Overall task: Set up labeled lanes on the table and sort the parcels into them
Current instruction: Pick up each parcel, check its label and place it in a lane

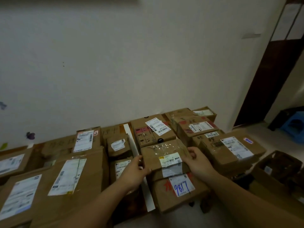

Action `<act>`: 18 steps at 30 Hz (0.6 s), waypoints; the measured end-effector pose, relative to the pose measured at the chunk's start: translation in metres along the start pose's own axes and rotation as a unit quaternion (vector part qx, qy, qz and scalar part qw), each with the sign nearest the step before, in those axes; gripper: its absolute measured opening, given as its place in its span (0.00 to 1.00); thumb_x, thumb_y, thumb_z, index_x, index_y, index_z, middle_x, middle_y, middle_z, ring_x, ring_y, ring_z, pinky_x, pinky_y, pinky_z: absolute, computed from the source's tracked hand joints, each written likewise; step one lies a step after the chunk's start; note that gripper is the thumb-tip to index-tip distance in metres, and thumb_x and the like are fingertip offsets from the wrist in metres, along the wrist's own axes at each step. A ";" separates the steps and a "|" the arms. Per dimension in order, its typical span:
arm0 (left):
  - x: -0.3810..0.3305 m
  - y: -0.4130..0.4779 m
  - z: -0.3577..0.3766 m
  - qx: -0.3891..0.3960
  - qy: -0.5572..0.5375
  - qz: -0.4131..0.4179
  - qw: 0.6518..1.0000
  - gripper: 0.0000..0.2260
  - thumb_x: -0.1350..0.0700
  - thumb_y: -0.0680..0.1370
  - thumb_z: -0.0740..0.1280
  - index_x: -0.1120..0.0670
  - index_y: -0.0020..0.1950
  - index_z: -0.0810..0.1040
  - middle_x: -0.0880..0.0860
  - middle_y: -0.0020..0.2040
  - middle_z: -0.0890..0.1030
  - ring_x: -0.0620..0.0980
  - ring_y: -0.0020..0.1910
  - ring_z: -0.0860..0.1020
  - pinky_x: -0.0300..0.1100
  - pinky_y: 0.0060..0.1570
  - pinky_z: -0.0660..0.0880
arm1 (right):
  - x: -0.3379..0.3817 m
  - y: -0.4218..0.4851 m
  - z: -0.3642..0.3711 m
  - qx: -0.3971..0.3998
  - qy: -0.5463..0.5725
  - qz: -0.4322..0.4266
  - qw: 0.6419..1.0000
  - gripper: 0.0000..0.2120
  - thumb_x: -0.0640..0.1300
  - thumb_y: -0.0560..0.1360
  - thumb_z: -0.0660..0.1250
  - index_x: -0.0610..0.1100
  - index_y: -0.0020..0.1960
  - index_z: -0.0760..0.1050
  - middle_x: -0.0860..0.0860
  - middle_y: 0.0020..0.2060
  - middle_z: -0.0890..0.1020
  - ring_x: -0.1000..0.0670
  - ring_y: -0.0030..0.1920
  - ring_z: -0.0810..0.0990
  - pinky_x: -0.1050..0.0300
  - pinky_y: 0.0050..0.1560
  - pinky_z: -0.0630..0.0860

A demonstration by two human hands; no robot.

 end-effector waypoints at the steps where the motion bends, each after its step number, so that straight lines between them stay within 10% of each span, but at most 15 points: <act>1: 0.001 0.001 0.002 -0.002 0.007 0.005 1.000 0.25 0.55 0.75 0.69 0.48 0.70 0.65 0.44 0.54 0.74 0.40 0.49 0.74 0.36 0.46 0.73 | -0.004 0.002 0.000 0.000 -0.009 -0.002 1.000 0.24 0.52 0.74 0.69 0.49 0.67 0.66 0.53 0.55 0.78 0.56 0.49 0.79 0.58 0.46 0.77; 8: 0.003 0.004 0.019 -0.019 0.041 0.008 0.999 0.26 0.55 0.78 0.66 0.45 0.73 0.60 0.46 0.65 0.74 0.41 0.54 0.72 0.31 0.49 0.70 | -0.015 0.025 -0.003 0.040 -0.044 -0.037 0.998 0.17 0.51 0.76 0.67 0.56 0.62 0.66 0.60 0.47 0.75 0.59 0.48 0.77 0.57 0.51 0.77; 18: -0.015 0.012 0.031 -0.068 0.082 -0.063 0.992 0.28 0.55 0.78 0.64 0.44 0.75 0.57 0.45 0.70 0.70 0.45 0.67 0.69 0.33 0.59 0.68 | -0.029 0.076 -0.009 0.127 -0.184 -0.110 0.968 0.23 0.54 0.78 0.62 0.65 0.70 0.60 0.56 0.71 0.67 0.54 0.65 0.72 0.51 0.61 0.75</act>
Point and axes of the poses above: each hand's wrist, its own y-axis towards the middle knuckle, its own z-axis out of the palm, x = y × z, the point moved 4 cm from there along y, towards the middle knuckle
